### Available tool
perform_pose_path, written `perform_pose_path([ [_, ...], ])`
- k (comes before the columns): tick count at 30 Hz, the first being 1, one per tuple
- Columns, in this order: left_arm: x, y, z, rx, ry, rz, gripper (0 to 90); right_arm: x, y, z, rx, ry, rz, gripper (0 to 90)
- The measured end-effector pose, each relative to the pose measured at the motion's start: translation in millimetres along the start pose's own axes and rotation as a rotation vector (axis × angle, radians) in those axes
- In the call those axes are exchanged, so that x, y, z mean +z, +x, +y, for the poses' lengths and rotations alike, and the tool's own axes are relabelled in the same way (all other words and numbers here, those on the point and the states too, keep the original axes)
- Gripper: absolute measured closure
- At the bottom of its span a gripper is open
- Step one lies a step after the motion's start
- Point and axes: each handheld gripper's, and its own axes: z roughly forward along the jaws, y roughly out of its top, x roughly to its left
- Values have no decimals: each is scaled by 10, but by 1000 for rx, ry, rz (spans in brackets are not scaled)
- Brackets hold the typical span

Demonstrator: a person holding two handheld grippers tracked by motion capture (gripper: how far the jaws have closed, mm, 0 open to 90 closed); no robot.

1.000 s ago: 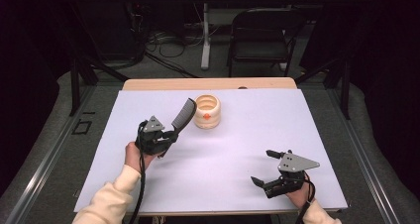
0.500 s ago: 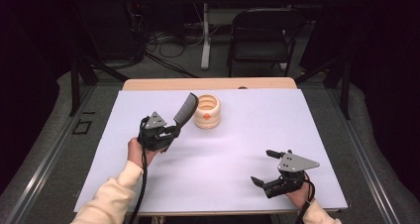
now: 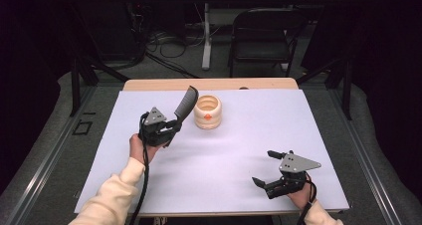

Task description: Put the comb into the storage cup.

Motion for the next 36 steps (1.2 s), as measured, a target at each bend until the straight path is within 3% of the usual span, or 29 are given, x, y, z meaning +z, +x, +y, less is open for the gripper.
perform_pose_path([
  [15,37,55,100,-22,-40,2,727,2,0,0,3,0,-1,0],
  [36,84,74,253,-14,-83,4,727,8,3,2,2,2,2,0],
])
